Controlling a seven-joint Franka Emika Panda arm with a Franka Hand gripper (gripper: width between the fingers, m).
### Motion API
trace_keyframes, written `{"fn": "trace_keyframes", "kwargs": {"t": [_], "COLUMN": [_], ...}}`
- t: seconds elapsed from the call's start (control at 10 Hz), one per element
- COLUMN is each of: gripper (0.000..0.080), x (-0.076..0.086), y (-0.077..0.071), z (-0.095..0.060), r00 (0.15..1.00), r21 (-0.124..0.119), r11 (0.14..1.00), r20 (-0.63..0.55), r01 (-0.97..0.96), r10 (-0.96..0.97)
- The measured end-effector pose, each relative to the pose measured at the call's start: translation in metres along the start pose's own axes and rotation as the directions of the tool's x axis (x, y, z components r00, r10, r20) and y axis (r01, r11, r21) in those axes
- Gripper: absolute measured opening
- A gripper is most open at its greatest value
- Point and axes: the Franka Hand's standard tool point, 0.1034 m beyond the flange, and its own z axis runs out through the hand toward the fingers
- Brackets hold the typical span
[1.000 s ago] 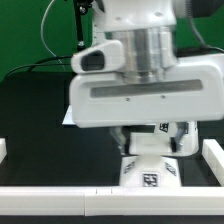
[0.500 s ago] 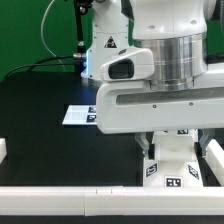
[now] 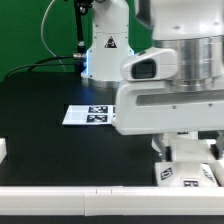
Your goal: Assemble lamp
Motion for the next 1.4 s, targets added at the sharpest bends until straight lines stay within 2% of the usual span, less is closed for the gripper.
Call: {"fn": "trace_keyframes", "kwargs": {"t": [0.2,0.6,0.7,1.0,1.1,1.2,1.4], "gripper": [0.0531,0.0533,0.0677,0.0693,0.0698,0.0699,0.0699], "x": [0.001,0.001,0.001,0.002,0.002,-0.006,-0.020], "y": [-0.002,-0.002,-0.002,-0.002,-0.004,-0.003,-0.001], "z": [-0.001,-0.001,-0.001,-0.004,-0.023,-0.046,-0.078], "r00": [1.000,1.000,1.000,1.000,1.000,0.999,1.000], "r21": [-0.018,-0.020,-0.021,-0.019,-0.013,-0.009,-0.006], "r11": [1.000,1.000,1.000,1.000,1.000,1.000,1.000], "r20": [-0.007,-0.007,-0.007,-0.008,-0.008,-0.020,-0.012], "r01": [0.022,0.023,0.023,0.023,0.025,0.027,0.025], "r10": [-0.022,-0.023,-0.023,-0.023,-0.025,-0.027,-0.025]}}
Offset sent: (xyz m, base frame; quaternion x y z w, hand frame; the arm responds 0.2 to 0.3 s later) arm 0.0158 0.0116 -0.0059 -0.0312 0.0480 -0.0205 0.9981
